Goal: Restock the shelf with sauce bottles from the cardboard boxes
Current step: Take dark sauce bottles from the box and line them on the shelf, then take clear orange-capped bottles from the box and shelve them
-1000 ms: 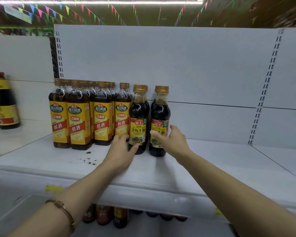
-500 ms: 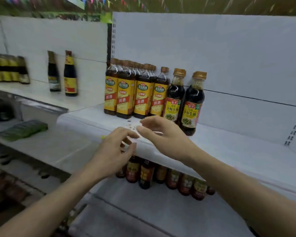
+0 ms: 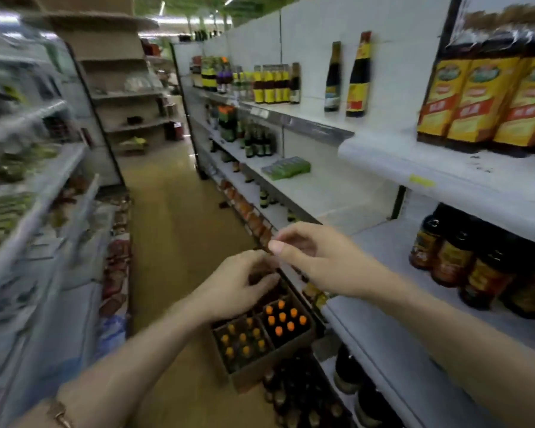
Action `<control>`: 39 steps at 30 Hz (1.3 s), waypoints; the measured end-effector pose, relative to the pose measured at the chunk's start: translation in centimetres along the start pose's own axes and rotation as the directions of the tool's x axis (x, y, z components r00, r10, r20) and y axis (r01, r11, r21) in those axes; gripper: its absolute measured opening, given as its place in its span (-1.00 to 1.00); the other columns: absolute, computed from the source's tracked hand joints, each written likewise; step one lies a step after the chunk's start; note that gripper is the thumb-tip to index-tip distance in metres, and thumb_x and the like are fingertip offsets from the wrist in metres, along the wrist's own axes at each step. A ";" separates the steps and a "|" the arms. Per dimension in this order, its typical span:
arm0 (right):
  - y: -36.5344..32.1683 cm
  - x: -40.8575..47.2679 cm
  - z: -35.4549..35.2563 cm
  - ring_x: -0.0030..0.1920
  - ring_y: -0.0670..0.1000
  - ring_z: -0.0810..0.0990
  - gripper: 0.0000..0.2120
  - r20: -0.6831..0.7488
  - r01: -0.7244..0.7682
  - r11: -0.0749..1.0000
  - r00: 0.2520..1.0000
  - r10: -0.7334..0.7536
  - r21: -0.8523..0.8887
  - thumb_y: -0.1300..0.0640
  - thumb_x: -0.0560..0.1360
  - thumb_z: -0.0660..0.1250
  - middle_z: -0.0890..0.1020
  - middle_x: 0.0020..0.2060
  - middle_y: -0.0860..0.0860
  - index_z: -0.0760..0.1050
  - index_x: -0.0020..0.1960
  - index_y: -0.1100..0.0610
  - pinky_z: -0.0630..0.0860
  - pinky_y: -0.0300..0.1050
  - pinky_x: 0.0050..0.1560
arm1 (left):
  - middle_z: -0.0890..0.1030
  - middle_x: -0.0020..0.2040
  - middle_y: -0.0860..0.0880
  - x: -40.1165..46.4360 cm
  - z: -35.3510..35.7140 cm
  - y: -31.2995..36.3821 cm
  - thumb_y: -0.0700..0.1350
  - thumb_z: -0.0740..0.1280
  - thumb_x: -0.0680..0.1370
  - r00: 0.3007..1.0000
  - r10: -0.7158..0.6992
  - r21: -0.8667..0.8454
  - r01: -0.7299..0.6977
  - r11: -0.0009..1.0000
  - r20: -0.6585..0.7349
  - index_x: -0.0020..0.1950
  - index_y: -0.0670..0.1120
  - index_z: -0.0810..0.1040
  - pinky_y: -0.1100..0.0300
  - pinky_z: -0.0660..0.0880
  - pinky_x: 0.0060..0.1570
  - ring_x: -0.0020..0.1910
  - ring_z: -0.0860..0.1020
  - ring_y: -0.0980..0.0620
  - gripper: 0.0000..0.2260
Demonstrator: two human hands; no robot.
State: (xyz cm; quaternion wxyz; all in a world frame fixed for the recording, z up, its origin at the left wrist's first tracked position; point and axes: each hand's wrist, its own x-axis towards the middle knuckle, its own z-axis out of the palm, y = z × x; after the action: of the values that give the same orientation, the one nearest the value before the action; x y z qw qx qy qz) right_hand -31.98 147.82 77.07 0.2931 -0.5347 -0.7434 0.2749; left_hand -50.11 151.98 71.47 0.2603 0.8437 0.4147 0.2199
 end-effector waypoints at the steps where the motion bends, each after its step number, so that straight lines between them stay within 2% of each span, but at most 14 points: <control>1: -0.5 0.7 1.2 0.07 -0.18 0.58 -0.68 0.019 0.013 1.000 1.000 -0.013 0.003 -0.16 0.56 0.24 0.63 0.04 -0.15 0.55 0.18 0.00 0.54 -0.11 0.17 | 0.60 0.13 0.06 -0.7 -0.6 -1.0 -0.03 0.29 0.59 1.000 -0.010 -0.009 0.010 1.000 -0.021 0.23 -0.02 0.53 0.08 0.50 0.14 0.13 0.55 0.12 -0.77; 4: -1.8 3.2 4.5 0.07 -0.18 0.58 -0.65 0.083 0.026 1.000 0.996 -0.026 0.000 -0.16 0.57 0.23 0.63 0.05 -0.13 0.54 0.21 0.03 0.54 -0.20 0.12 | 0.61 0.11 0.07 -2.3 -2.3 -3.8 -0.04 0.30 0.58 0.997 -0.032 -0.037 0.030 0.999 -0.065 0.22 0.00 0.55 0.10 0.51 0.13 0.10 0.56 0.14 -0.78; 8: -3.3 8.1 8.7 0.03 -0.25 0.57 -0.68 0.086 0.002 1.000 0.996 -0.002 0.003 -0.18 0.57 0.23 0.62 0.01 -0.20 0.54 0.20 -0.03 0.49 -0.37 -0.02 | 0.60 0.11 0.09 -3.3 -5.5 -8.8 -0.08 0.30 0.58 0.994 -0.069 -0.047 0.065 0.997 -0.080 0.21 0.03 0.55 0.29 0.49 0.09 0.08 0.54 0.21 -0.79; 10: -3.8 10.8 10.9 0.03 -0.29 0.55 -0.68 0.095 -0.039 0.999 0.995 0.037 0.017 -0.18 0.57 0.22 0.60 0.02 -0.22 0.52 0.21 -0.05 0.46 -0.42 -0.08 | 0.59 0.10 0.08 -3.3 -7.6 -11.9 -0.09 0.30 0.58 0.994 -0.087 -0.043 0.084 0.995 -0.071 0.20 0.01 0.55 0.25 0.49 0.11 0.07 0.55 0.20 -0.79; 14: -3.6 15.7 15.4 0.09 -0.21 0.54 -0.59 0.071 -0.125 0.992 0.990 0.122 0.036 -0.20 0.56 0.22 0.58 0.07 -0.17 0.46 0.31 -0.02 0.46 -0.37 -0.04 | 0.58 0.08 0.08 -2.6 -10.5 -18.2 -0.06 0.31 0.57 0.989 -0.129 -0.002 0.130 0.992 -0.066 0.19 0.00 0.55 0.22 0.47 0.14 0.08 0.54 0.17 -0.80; 18: -1.6 17.9 18.3 0.10 -0.14 0.53 -0.52 0.081 -0.254 0.967 0.965 0.251 0.033 -0.21 0.57 0.20 0.56 0.15 -0.10 0.35 0.40 -0.02 0.46 -0.29 -0.02 | 0.58 0.09 0.01 -1.1 -9.9 -23.3 -0.07 0.32 0.57 0.983 -0.171 -0.002 0.171 0.985 0.060 0.18 -0.03 0.54 0.19 0.49 0.10 0.07 0.54 0.09 -0.80; 21: 0.9 18.8 19.4 0.15 -0.07 0.54 -0.47 0.116 -0.346 0.938 0.933 0.341 0.028 -0.19 0.59 0.17 0.55 0.20 -0.05 0.21 0.48 0.00 0.50 -0.16 0.11 | 0.56 0.06 0.02 1.0 -8.1 -27.1 -0.09 0.31 0.58 0.955 -0.233 0.020 0.233 0.972 0.181 0.16 -0.04 0.53 0.25 0.48 0.01 0.04 0.54 0.07 -0.83; 24: 3.9 19.8 20.3 0.10 -0.05 0.54 -0.46 0.166 -0.451 0.893 0.881 0.443 0.006 -0.19 0.60 0.14 0.53 0.24 -0.04 0.17 0.50 0.01 0.50 -0.21 0.00 | 0.56 0.01 0.05 3.0 -5.8 -30.5 -0.09 0.29 0.59 0.904 -0.349 -0.050 0.372 0.927 0.245 0.10 0.01 0.51 0.25 0.47 -0.04 -0.01 0.56 0.06 -0.90; 26: 6.2 21.1 21.3 0.11 -0.04 0.55 -0.44 0.196 -0.504 0.863 0.849 0.490 0.024 -0.20 0.60 0.14 0.53 0.25 -0.04 0.16 0.51 0.01 0.49 -0.19 0.02 | 0.56 0.00 0.08 4.4 -4.3 -32.4 -0.08 0.28 0.60 0.888 -0.363 -0.072 0.397 0.915 0.284 0.09 0.03 0.50 0.18 0.49 -0.02 -0.02 0.57 0.05 -0.92; 28: 8.4 23.0 22.4 0.05 -0.06 0.57 -0.43 0.224 -0.540 0.840 0.827 0.516 0.057 -0.20 0.60 0.15 0.53 0.18 -0.05 0.16 0.52 0.02 0.49 -0.21 -0.04 | 0.54 0.01 0.10 6.1 -3.0 -34.3 -0.06 0.28 0.61 0.866 -0.378 -0.072 0.422 0.904 0.327 0.10 0.04 0.49 0.13 0.50 0.04 0.01 0.57 0.03 -0.91; 31: 12.0 26.8 23.9 -0.01 -0.08 0.57 -0.44 0.250 -0.545 0.835 0.822 0.512 0.082 -0.20 0.61 0.13 0.51 0.20 -0.05 0.16 0.51 0.03 0.47 -0.25 -0.14 | 0.53 0.05 0.05 9.1 -1.8 -37.4 -0.07 0.26 0.62 0.837 -0.411 -0.045 0.456 0.889 0.360 0.16 0.00 0.46 0.13 0.51 0.04 0.02 0.56 0.02 -0.87; 33: 14.9 29.2 24.8 -0.01 -0.09 0.54 -0.45 0.255 -0.549 0.829 0.821 0.511 0.105 -0.19 0.61 0.13 0.50 0.19 -0.06 0.16 0.51 0.03 0.46 -0.25 -0.11 | 0.48 0.01 0.06 11.2 -0.7 -40.0 -0.09 0.23 0.63 0.803 -0.442 0.012 0.477 0.879 0.399 0.26 -0.06 0.41 0.15 0.49 0.01 0.01 0.55 0.01 -0.79; 36: 19.9 31.3 26.7 0.09 -0.05 0.49 -0.45 0.274 -0.594 0.795 0.791 0.547 0.126 -0.16 0.62 0.13 0.49 0.29 0.00 0.17 0.51 0.06 0.41 -0.20 0.02 | 0.45 0.00 0.04 13.7 1.8 -44.4 -0.11 0.22 0.63 0.759 -0.474 0.087 0.490 0.867 0.446 0.35 -0.11 0.36 0.19 0.46 -0.06 -0.09 0.50 0.06 -0.71; 39: 25.1 32.2 29.5 0.11 0.01 0.53 -0.45 0.273 -0.634 0.759 0.764 0.584 0.151 -0.15 0.62 0.12 0.49 0.28 0.04 0.18 0.52 0.10 0.45 -0.21 -0.05 | 0.46 0.06 -0.01 15.4 5.1 -48.1 -0.14 0.21 0.63 0.727 -0.487 0.106 0.503 0.857 0.483 0.35 -0.11 0.36 0.22 0.42 -0.06 -0.12 0.47 0.10 -0.72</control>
State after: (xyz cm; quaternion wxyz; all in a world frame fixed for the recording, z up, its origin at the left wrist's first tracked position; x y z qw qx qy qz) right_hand -45.89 182.72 43.52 0.1681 -0.6778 -0.5165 0.4956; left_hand -66.69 188.24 40.01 0.4200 0.7255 0.5402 -0.0739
